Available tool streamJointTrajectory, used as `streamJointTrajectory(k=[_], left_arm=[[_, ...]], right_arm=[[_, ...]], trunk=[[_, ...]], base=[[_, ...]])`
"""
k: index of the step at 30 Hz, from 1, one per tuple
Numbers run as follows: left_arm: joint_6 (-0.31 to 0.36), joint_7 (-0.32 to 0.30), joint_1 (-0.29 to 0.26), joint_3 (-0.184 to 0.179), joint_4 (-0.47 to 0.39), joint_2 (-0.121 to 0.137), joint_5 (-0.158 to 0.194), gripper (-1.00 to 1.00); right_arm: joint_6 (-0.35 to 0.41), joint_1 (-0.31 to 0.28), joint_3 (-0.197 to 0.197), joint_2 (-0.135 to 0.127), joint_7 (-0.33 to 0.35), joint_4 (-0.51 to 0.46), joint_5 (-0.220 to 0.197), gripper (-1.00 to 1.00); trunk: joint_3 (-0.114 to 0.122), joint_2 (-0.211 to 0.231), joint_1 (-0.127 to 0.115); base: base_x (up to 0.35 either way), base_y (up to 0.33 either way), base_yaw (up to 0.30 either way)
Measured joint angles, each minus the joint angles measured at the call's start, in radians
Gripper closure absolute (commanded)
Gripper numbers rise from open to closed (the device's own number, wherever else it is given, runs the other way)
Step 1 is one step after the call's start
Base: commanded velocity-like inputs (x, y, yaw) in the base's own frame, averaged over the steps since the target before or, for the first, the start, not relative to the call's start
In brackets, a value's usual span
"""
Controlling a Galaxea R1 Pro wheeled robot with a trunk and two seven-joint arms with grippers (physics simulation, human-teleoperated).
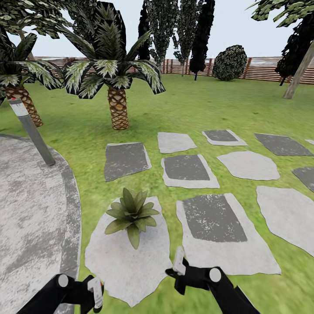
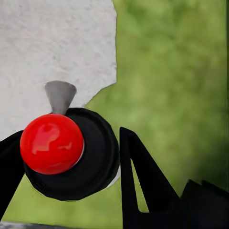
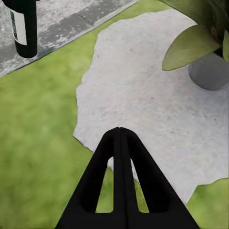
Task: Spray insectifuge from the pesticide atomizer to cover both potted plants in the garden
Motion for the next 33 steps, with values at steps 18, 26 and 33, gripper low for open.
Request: streamJointTrajectory(k=[18,26,33], left_arm=[[0.024,-0.002,-0.029,-0.004,-0.008,-0.170,-0.220,1.00],[0.028,-0.012,-0.037,-0.009,-0.023,-0.209,-0.218,1.00],[0.031,-0.027,-0.038,-0.009,-0.033,-0.240,-0.220,1.00]], right_arm=[[0.002,-0.020,0.002,0.078,0.075,0.004,0.031,1.00],[0.002,-0.020,0.002,0.079,0.075,0.005,0.052,1.00],[0.002,-0.020,0.002,0.079,0.075,0.004,0.052,1.00]], trunk=[[0.000,0.000,0.000],[0.000,0.000,0.000],[0.000,0.000,0.000]], base=[[0.000,0.000,0.000],[0.000,0.000,0.000],[0.000,0.000,0.000]])
